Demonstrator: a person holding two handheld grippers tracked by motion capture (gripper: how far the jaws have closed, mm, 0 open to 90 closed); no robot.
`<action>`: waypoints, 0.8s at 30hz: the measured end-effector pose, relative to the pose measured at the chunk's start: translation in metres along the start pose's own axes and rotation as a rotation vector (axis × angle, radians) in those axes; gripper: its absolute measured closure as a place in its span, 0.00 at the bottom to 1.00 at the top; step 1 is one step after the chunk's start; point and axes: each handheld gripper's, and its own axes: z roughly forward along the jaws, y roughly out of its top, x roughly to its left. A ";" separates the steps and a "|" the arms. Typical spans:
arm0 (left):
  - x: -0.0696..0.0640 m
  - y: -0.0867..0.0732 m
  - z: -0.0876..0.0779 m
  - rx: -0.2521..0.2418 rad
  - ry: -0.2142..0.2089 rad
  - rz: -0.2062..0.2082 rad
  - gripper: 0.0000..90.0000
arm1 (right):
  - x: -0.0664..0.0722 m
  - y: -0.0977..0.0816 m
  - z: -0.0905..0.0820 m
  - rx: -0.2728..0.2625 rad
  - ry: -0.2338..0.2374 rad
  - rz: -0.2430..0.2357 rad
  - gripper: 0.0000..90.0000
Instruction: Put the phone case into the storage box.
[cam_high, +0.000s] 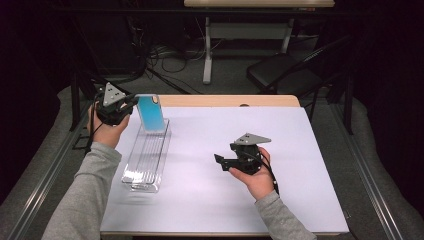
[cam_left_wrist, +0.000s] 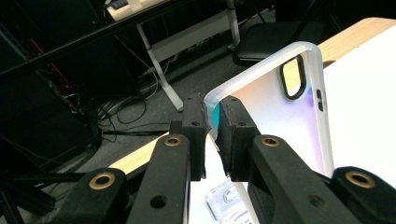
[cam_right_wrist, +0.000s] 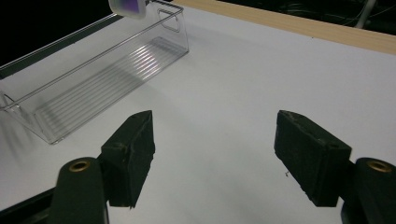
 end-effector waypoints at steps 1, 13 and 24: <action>0.001 0.000 0.001 0.000 0.000 0.002 0.91 | 0.000 0.000 0.000 0.001 0.001 -0.005 0.32; 0.002 -0.004 0.015 -0.016 0.003 0.033 0.91 | -0.001 -0.001 0.001 0.005 -0.002 -0.005 0.32; 0.006 -0.010 0.026 -0.003 0.015 0.050 0.91 | -0.003 -0.001 -0.001 0.001 -0.006 -0.004 0.32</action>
